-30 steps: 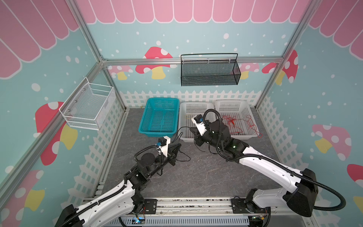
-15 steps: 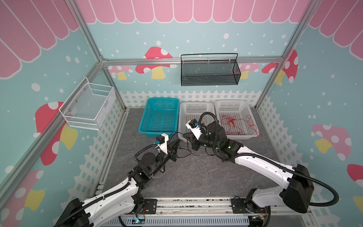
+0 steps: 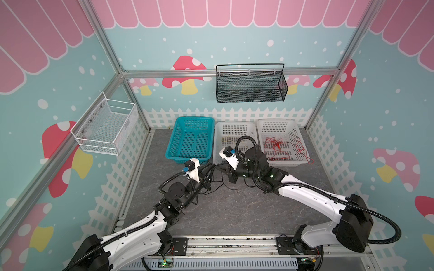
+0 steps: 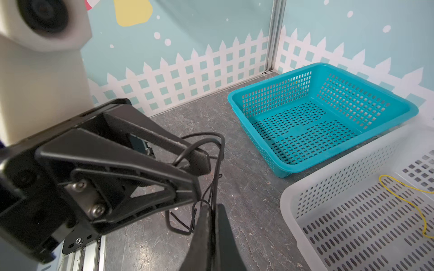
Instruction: Untangle the cables
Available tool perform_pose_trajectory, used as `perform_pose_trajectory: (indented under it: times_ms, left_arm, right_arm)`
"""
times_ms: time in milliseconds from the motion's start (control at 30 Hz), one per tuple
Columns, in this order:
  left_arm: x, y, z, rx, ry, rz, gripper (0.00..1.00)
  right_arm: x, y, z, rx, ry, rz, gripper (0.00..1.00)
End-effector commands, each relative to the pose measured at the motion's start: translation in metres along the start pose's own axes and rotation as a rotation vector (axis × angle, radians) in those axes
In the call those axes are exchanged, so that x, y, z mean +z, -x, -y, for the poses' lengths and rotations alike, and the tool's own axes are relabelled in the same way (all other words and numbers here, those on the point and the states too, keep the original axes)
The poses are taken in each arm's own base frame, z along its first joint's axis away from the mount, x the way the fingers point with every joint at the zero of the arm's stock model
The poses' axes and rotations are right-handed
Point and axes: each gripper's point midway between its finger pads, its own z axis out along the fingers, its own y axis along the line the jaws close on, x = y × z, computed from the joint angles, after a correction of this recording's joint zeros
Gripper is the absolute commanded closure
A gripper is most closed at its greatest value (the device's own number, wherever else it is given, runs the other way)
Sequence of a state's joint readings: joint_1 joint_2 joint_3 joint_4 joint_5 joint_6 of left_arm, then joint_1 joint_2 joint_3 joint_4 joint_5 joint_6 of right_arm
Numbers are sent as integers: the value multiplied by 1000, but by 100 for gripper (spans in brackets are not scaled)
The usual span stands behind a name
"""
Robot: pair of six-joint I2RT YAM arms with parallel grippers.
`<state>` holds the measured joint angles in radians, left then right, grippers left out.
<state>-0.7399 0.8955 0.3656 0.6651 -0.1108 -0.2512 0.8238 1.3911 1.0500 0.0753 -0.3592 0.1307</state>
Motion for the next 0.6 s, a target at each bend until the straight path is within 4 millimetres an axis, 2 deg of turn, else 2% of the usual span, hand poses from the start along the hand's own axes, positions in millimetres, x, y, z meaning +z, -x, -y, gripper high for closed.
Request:
perform_pose_trajectory:
  times_ms: [0,100,200,333,467,567]
  left_arm:
    - [0,-3,-5,-7,15,2,80]
    - [0,-3,-10,4,46,1,85]
    - [-1,5,-12,14,66,22,99]
    - [-2,19,-9,29,64,44,100]
    - [-7,28,-12,39,95,41,100]
    - [-11,37,-19,32,144,42,100]
  right_arm:
    - [2,1,-6,-26,35,11,100]
    - [0,4,-8,-37,43,20,100]
    - [2,1,-10,-38,59,12,99]
    - [8,-13,5,-16,-17,-25,99]
    - [2,-26,43,18,-241,-63,100]
    - [6,-29,30,0,-163,-67,97]
